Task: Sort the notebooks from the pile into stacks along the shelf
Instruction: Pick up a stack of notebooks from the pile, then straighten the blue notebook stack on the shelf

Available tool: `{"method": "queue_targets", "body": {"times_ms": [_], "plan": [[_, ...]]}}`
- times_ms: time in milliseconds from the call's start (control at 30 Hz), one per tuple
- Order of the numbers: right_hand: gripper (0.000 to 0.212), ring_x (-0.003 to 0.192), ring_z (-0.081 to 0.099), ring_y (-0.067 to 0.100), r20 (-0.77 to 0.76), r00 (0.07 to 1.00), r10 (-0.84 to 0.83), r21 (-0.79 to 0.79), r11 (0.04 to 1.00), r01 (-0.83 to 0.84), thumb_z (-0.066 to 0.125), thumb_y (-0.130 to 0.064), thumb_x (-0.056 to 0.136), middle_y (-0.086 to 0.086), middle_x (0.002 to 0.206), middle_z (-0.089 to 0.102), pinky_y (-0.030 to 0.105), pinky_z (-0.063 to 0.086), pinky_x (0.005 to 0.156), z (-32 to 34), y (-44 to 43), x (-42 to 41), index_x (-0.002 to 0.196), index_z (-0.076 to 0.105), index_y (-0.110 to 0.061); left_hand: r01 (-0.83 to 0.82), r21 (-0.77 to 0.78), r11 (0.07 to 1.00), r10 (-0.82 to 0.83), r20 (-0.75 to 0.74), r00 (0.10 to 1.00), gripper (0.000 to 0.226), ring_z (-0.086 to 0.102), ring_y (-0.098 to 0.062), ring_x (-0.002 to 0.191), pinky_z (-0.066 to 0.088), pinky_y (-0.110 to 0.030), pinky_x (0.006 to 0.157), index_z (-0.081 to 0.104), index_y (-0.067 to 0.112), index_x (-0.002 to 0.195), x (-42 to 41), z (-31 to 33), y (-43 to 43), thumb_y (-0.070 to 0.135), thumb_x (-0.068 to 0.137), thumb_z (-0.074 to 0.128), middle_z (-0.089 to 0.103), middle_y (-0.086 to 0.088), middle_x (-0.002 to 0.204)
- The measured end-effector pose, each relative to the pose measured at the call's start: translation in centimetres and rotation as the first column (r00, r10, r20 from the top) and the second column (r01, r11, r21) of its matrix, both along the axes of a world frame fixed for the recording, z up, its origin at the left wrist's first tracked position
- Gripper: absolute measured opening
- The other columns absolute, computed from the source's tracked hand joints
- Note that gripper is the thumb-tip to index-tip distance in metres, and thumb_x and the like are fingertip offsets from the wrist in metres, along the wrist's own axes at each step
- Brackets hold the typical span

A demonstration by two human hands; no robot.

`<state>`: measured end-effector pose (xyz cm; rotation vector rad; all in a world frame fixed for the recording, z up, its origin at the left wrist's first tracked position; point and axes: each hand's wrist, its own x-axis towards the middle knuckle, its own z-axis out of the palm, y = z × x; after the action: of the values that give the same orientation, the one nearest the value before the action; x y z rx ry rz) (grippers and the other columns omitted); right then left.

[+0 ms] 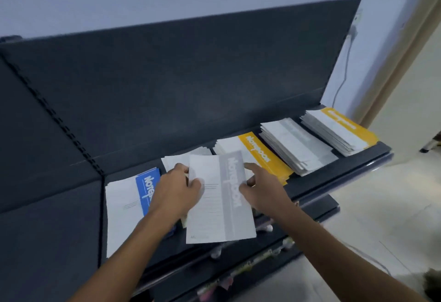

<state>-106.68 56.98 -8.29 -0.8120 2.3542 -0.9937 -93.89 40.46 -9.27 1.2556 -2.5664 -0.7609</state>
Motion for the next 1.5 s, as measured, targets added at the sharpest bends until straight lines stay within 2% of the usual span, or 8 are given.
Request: {"method": "queue_targets", "body": {"times_ms": [100,233,400,600,967,1167,1367,1500], "plan": [[0.056,0.059,0.056,0.013,-0.018,0.998,0.064,0.01,0.998,-0.064,0.052,-0.013,0.095,-0.006,0.06,0.057,0.031,0.047,0.058,0.0,-2.9,-1.7,0.15,0.043,-0.017,-0.086,-0.012,0.996,0.086,-0.039,0.996,0.023,0.06,-0.013,0.079,0.047,-0.03,0.063,0.056,0.024,0.106,-0.6,-0.2,-1.8,0.041,0.09,0.059,0.065,0.009,0.087],[0.038,0.079,0.065,0.025,-0.07,0.986,0.152,0.057,0.987,-0.148,0.052,-0.013,0.091,0.006,0.076,0.065,0.041,0.055,0.078,0.2,-6.3,-3.3,0.129,0.056,-0.007,-0.168,-0.027,0.985,0.166,-0.057,0.984,0.019,0.056,-0.012,0.075,0.039,-0.029,0.06,0.056,0.021,0.103,-0.6,-0.9,-3.4,0.036,0.093,0.06,0.063,0.006,0.083],[0.046,0.081,0.063,0.018,-0.091,0.962,0.258,0.142,0.959,-0.243,0.055,-0.015,0.089,-0.003,0.081,0.061,0.029,0.048,0.068,-0.4,-9.1,-3.6,0.134,0.055,-0.016,-0.259,-0.039,0.965,0.256,-0.059,0.965,0.01,0.054,-0.014,0.076,0.04,-0.03,0.062,0.054,0.017,0.095,-0.4,-1.7,-3.8,0.026,0.092,0.058,0.059,0.0,0.086],[0.043,0.108,0.062,0.026,-0.179,0.88,0.44,0.321,0.872,-0.37,0.056,-0.02,0.093,0.008,0.131,0.055,0.032,0.053,0.087,-1.4,-10.7,-4.0,0.135,0.053,-0.011,-0.301,-0.067,0.951,0.302,-0.004,0.953,0.016,0.058,-0.022,0.082,0.051,-0.037,0.071,0.052,0.015,0.103,-0.9,-2.6,-3.5,0.023,0.091,0.058,0.057,-0.001,0.099],[0.03,0.099,0.063,0.021,-0.188,0.832,0.522,0.305,0.836,-0.456,0.056,-0.023,0.096,0.006,0.11,0.061,0.031,0.054,0.083,-1.9,-10.2,-5.5,0.124,0.057,-0.012,-0.379,-0.03,0.925,0.379,0.005,0.925,0.03,0.057,-0.016,0.094,0.05,-0.032,0.079,0.05,0.022,0.122,-0.9,-3.4,-2.2,0.034,0.096,0.057,0.056,0.004,0.118],[0.027,0.102,0.061,0.024,-0.293,0.766,0.573,0.298,0.815,-0.496,0.053,-0.024,0.1,0.009,0.116,0.057,0.03,0.052,0.081,-0.9,-10.6,-6.1,0.123,0.057,-0.011,-0.438,-0.023,0.898,0.437,-0.046,0.898,0.036,0.062,-0.016,0.093,0.048,-0.031,0.076,0.054,0.024,0.127,0.7,-3.5,-2.5,0.036,0.094,0.059,0.061,0.007,0.119],[0.031,0.105,0.06,0.021,-0.357,0.727,0.586,0.27,0.81,-0.521,0.053,-0.025,0.1,0.007,0.118,0.061,0.031,0.053,0.086,0.3,-12.4,-3.6,0.128,0.057,-0.012,-0.468,-0.049,0.883,0.464,-0.067,0.883,0.023,0.065,-0.013,0.08,0.055,-0.033,0.071,0.059,0.023,0.115,3.8,-3.3,-4.4,0.033,0.094,0.059,0.064,0.005,0.107],[0.035,0.115,0.057,0.019,-0.349,0.717,0.603,0.223,0.797,-0.562,0.052,-0.026,0.1,0.003,0.125,0.059,0.033,0.051,0.093,0.5,-14.7,-0.1,0.132,0.056,-0.015,-0.467,-0.068,0.882,0.468,-0.006,0.884,0.033,0.064,-0.018,0.095,0.053,-0.033,0.076,0.057,0.018,0.125,7.1,-3.7,-7.0,0.034,0.095,0.06,0.063,0.001,0.119]]}}
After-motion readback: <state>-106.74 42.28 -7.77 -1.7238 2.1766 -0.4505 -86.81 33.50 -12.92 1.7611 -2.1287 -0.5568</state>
